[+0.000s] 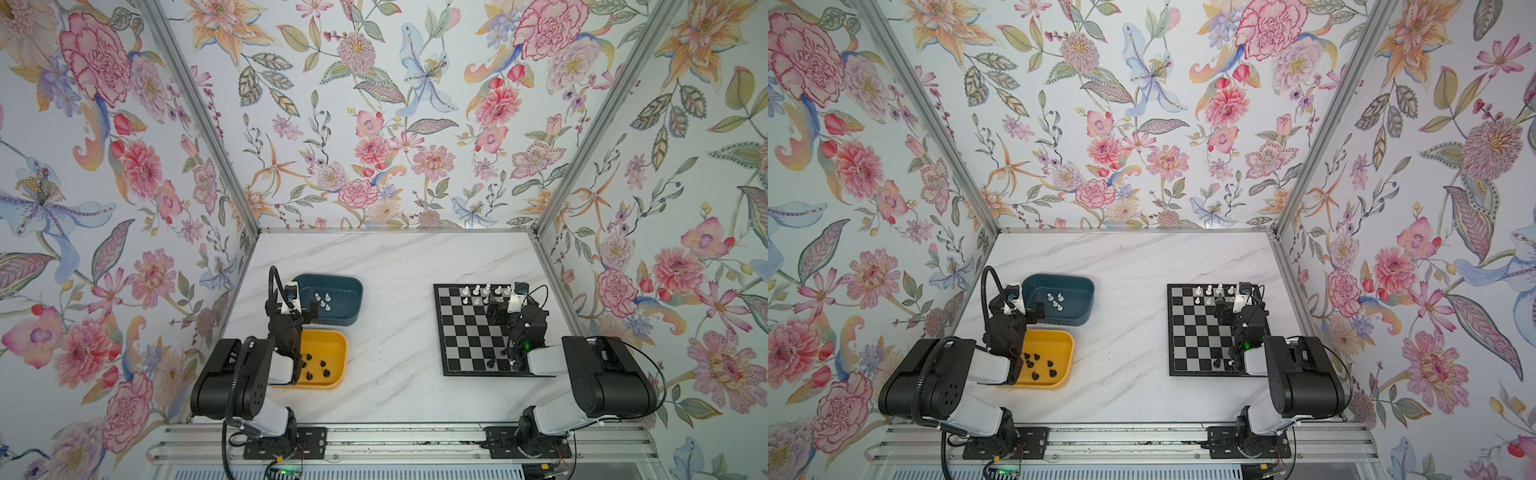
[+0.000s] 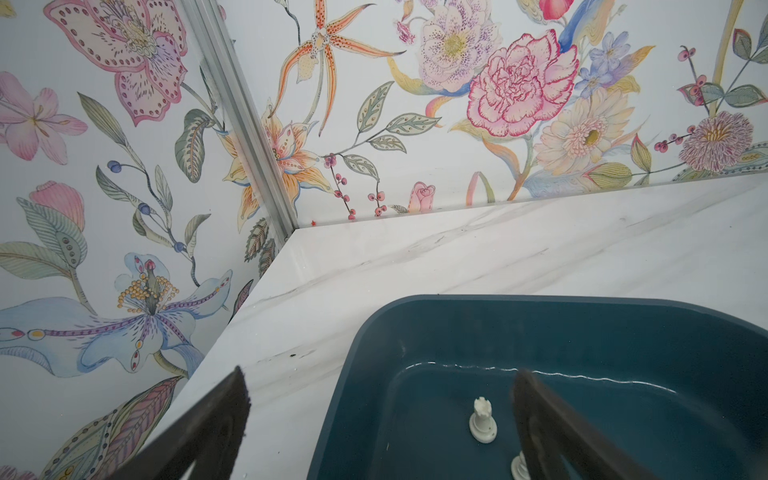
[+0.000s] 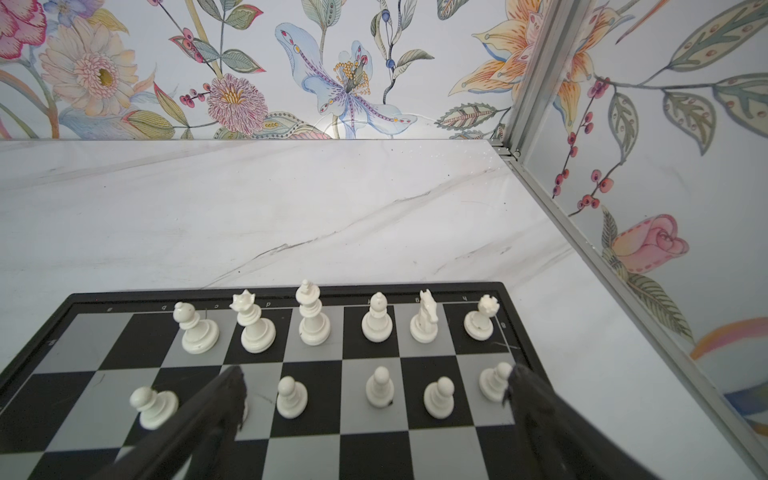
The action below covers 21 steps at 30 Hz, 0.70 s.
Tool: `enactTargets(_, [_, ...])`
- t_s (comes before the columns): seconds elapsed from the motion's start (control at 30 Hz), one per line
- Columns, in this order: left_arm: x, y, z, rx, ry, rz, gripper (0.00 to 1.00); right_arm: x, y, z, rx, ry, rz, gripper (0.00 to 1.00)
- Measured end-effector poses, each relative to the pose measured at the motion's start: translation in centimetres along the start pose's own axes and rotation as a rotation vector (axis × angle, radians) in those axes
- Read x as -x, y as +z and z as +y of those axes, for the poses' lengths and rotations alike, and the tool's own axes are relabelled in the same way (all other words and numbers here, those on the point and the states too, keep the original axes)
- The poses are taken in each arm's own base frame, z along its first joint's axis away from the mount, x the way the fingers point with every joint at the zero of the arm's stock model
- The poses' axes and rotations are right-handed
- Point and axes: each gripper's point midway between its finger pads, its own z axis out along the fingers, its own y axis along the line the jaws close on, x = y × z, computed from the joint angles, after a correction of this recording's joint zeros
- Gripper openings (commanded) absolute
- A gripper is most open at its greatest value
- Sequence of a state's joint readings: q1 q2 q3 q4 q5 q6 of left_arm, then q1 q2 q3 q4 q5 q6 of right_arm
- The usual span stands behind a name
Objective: Set up the chess pieces on the board
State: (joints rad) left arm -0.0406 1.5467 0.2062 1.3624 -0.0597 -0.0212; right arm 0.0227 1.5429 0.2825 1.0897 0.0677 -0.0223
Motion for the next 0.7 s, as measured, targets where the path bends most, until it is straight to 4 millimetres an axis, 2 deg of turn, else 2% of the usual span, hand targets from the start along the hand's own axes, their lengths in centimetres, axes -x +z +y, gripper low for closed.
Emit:
enactTargets(0.3, [0.0, 0.0, 0.0, 0.000, 0.000, 0.000, 0.99, 0.0, 0.0, 0.0, 0.000, -0.001, 0.000, 0.99])
enactTargets(0.5, [0.0, 0.0, -0.1, 0.000, 0.008, 0.002, 0.99, 0.1, -0.1, 0.8, 0.010, -0.027, 0.011, 0.99])
enactTargets(0.6, [-0.2, 0.4, -0.2, 0.006, 0.012, 0.026, 0.99, 1.4, -0.1, 1.5, 0.008, -0.061, 0.015, 0.99])
enactTargets(0.67, [0.4, 0.7, -0.1, 0.008, 0.014, 0.034, 0.99, 3.8, 0.0, 2.2, 0.008, -0.082, -0.006, 0.98])
enactTargets(0.7, [0.8, 0.9, 0.0, 0.007, 0.014, 0.034, 0.99, 5.0, 0.0, 2.5, 0.007, -0.090, -0.014, 0.94])
